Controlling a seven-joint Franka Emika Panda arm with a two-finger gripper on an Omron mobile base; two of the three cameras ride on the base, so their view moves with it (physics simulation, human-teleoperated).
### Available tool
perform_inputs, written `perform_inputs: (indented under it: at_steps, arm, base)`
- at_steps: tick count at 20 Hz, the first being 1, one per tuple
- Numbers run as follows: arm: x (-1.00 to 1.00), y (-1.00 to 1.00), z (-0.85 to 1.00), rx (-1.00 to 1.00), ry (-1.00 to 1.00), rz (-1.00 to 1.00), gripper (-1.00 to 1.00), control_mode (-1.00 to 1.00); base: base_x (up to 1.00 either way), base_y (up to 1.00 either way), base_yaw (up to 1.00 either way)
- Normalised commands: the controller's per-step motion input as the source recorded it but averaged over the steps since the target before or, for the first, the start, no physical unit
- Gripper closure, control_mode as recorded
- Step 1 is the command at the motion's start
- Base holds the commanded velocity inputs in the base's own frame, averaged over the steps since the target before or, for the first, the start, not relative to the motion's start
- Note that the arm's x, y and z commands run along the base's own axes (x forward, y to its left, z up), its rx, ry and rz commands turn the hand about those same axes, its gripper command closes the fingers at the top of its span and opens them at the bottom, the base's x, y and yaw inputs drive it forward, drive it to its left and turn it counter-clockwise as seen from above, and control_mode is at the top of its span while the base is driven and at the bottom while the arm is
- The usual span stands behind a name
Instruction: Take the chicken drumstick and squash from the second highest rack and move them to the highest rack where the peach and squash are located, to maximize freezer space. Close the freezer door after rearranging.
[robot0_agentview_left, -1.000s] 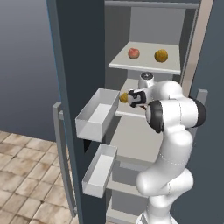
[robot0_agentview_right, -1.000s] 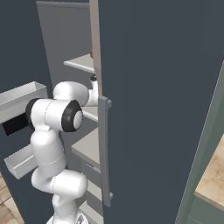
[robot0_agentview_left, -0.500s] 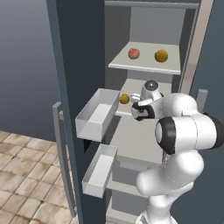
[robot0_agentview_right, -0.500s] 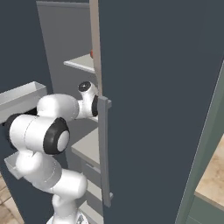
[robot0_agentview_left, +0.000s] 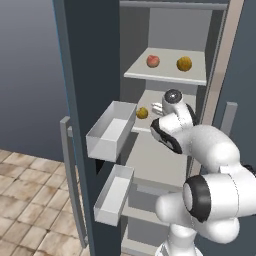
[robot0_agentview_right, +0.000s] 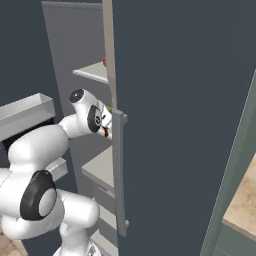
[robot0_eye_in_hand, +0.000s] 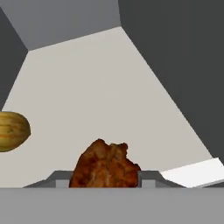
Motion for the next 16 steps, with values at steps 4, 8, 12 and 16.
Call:
perform_inputs:
  at_steps: [4,8,12,16]
  arm:
    - [-0.50,0.01,0.89,0.00,0.02,-0.09,1.00,-1.00]
    - [-0.56,0.03,0.85,0.00,0.10,-0.01,1.00,-1.00]
    - [-0.75,0.11,0.67,0.00,0.04,0.00,1.00,-1.00]
    - [-0.90,0.13,0.54,0.00,0.00,0.00,1.00,-1.00]
  base:
    - [0.00,0.00,0.00]
    - [0.00,0.00,0.00]
    - [0.00,0.00,0.00]
    - [0.00,0.00,0.00]
